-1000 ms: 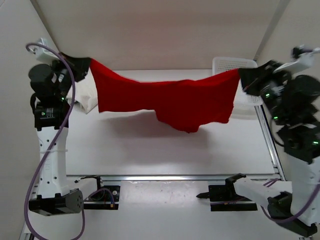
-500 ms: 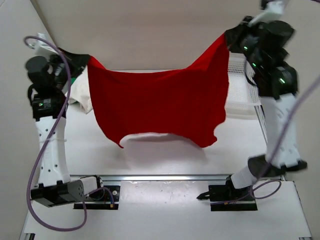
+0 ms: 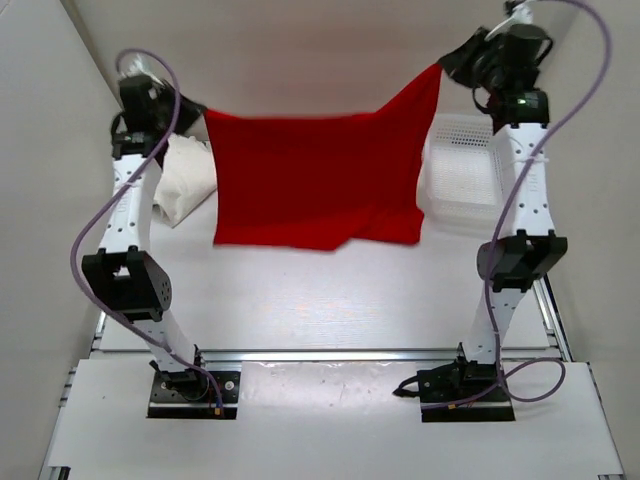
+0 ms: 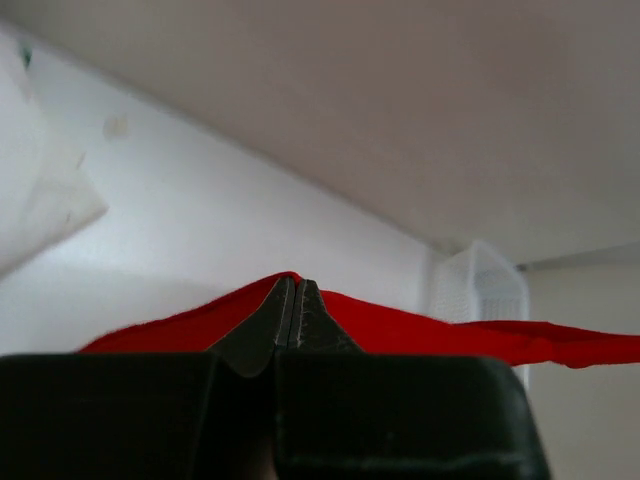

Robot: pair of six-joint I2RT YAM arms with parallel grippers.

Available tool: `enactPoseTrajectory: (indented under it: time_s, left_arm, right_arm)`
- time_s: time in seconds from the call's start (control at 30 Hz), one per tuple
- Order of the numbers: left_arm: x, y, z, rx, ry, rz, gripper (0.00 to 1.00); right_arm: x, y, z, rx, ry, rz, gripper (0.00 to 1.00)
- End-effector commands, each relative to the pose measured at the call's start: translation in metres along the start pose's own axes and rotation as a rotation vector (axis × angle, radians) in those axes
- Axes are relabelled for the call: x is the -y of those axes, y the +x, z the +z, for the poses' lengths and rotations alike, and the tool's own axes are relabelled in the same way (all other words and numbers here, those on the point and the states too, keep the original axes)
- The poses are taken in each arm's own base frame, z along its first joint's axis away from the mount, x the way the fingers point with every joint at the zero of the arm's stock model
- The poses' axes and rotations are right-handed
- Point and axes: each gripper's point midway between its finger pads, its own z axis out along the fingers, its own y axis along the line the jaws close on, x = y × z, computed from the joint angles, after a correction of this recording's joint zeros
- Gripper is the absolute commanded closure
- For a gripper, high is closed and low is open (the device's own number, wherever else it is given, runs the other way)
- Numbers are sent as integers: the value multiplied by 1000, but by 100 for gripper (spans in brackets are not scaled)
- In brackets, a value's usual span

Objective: Fold and stack the t-shirts
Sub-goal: Flatten out the tshirt

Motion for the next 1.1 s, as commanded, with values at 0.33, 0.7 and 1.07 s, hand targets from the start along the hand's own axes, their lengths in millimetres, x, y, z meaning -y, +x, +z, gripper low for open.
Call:
enactPoseTrajectory:
  time_s: [0.33, 0.7, 1.07]
  left_arm:
    - [50, -117, -104, 407, 144, 32, 100]
    - [-80, 61, -118, 265, -148, 86, 100]
    - [-221, 231, -170, -102, -317, -90, 100]
  right_arm:
    - [-74, -107, -141, 333, -193, -107, 99]
    - [60, 207, -167, -104, 205, 53, 100]
    - [56, 405, -279, -517, 178, 379, 100]
